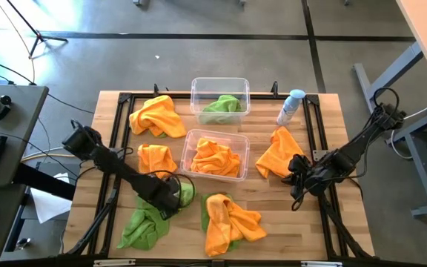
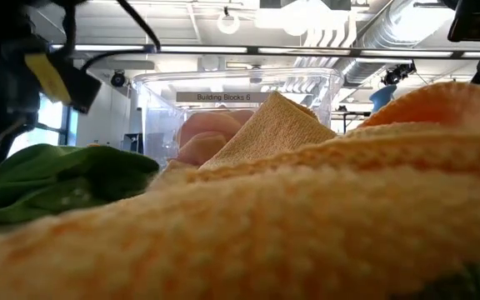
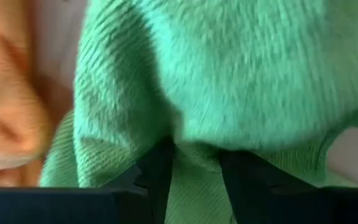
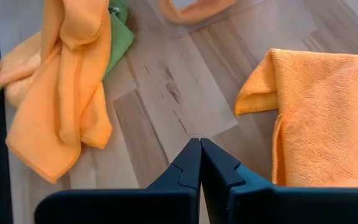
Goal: Sort microfiber towel by color & place in baskets
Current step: Put the green microfiber towel into the top transparent bin
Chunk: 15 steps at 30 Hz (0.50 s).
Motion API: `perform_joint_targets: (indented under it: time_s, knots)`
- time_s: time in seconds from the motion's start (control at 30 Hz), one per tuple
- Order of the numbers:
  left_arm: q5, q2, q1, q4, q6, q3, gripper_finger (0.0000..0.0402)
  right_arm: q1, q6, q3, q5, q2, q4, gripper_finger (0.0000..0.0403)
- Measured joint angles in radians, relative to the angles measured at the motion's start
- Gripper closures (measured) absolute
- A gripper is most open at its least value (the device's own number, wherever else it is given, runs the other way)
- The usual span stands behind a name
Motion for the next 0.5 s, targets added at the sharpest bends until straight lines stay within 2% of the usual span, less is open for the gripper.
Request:
perform_joint_targets:
  time_s: [0.1, 0.23, 0.33, 0.5]
  knots:
    - [0.037, 0.032, 0.002, 0.038, 0.009, 0.003, 0.0312, 0.000, -0.017, 0.000, 0.000, 0.000, -0.014, 0.0403]
    - [0.053, 0.028, 0.001, 0.082, -0.042, 0.004, 0.0386, 0.000, -0.018, 0.000, -0.001, 0.000, -0.029, 0.0403]
    - [0.053, -0.009, 0.000, 0.087, -0.087, -0.001, 0.0391, 0.000, -0.027, 0.000, -0.001, 0.000, -0.034, 0.0403]
    - [0.004, -0.153, -0.019, 0.031, -0.205, -0.001, 0.0399, 0.000, -0.070, 0.000, 0.001, 0.000, -0.036, 0.0403]
